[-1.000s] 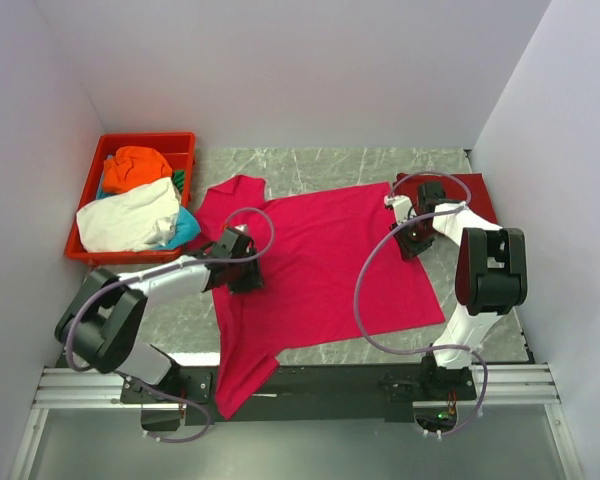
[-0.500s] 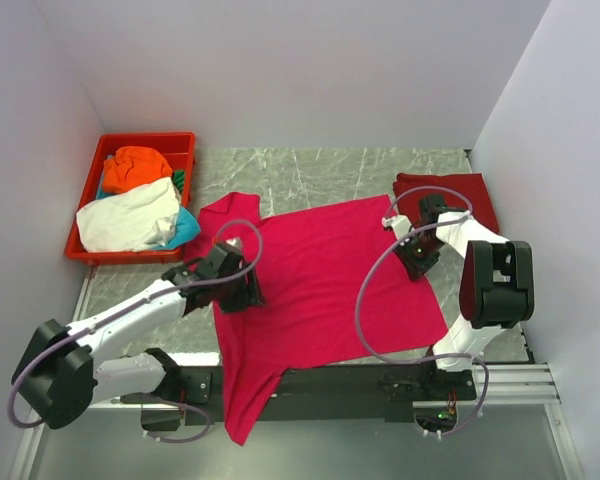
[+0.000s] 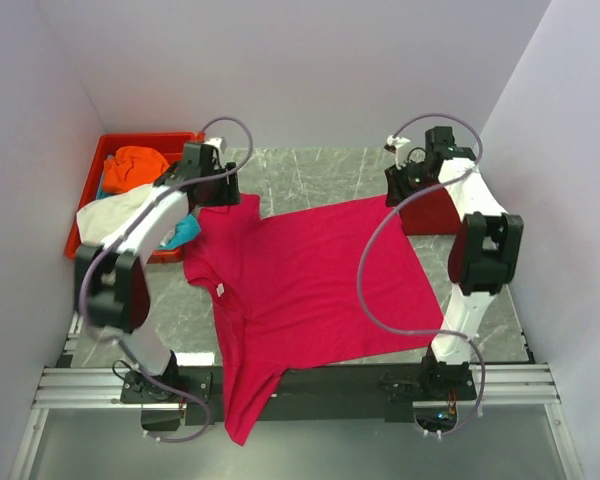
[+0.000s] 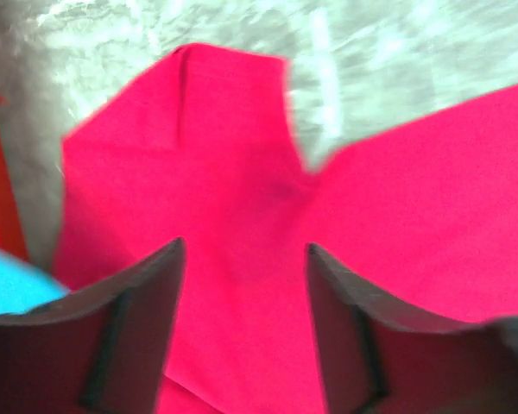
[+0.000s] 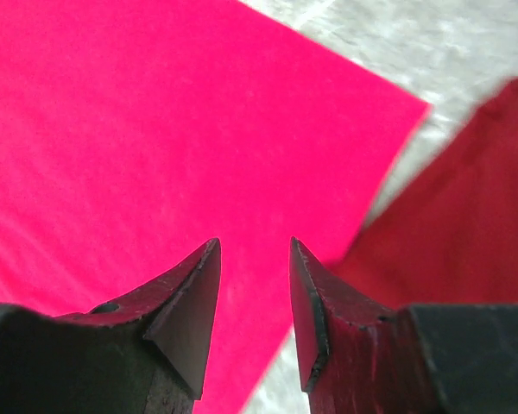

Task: Fold and stack the t-shirts
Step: Flatten the tshirt out

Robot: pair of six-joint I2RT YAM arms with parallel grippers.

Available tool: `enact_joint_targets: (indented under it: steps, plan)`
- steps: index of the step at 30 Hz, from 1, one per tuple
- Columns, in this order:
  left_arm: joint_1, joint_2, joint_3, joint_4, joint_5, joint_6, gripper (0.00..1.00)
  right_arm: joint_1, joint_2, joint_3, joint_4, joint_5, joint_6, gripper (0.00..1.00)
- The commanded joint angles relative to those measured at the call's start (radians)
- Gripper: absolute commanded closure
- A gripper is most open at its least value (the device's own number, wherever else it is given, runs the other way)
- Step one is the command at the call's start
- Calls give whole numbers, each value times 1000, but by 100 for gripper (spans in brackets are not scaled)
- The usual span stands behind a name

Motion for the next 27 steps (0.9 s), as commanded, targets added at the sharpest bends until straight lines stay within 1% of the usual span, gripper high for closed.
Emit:
enact_joint_targets:
  steps: [1,2,3,4,5,6,8,9,12,18,27]
  plan:
    - [14,188,164,-101,-33,253,40,-7,92,95,-40,-116,58,55]
    - [13,224,186,-103,-45,317,44,-7,115,108,-38,-121,64,55]
    - [13,276,205,-100,-97,368,45,-7,121,112,-33,-125,66,55]
    - [13,291,211,-65,-120,393,46,-7,127,121,-32,-133,67,55]
    - [13,300,203,-40,-136,461,45,-7,137,122,-30,-135,64,55]
    - [13,308,191,-9,-160,494,46,-7,138,115,-30,-135,61,55]
    - [13,317,165,41,-171,586,45,-7,140,108,-29,-127,51,55]
    - [13,329,165,46,-170,608,45,-9,137,91,-23,-127,48,55]
    - [13,369,200,34,-181,632,45,-15,130,73,-3,-127,43,55]
    - [13,439,277,3,-150,637,47,-23,143,86,-10,-136,46,55]
    - [13,498,295,-6,-121,631,49,-27,153,102,-18,-135,49,55]
